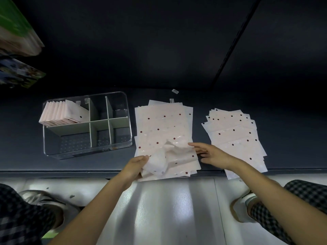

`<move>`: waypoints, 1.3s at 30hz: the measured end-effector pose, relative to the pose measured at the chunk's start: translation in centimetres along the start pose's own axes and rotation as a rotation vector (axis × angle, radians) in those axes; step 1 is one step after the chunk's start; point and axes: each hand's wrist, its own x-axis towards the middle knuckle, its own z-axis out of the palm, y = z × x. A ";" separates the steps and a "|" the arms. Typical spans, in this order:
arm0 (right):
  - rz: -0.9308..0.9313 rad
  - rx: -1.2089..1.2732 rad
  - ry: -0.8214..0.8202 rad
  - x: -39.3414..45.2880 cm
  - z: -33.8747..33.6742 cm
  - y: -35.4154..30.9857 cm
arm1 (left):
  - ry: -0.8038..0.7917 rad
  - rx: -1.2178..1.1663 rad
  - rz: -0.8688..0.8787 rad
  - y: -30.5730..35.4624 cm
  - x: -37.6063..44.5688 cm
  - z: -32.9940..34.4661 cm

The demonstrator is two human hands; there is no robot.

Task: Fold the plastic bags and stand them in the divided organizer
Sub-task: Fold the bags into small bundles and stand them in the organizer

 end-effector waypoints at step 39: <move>0.424 -0.249 0.465 7.9 2.0 -2.5 | 0.097 1.593 0.601 -5.7 1.0 1.7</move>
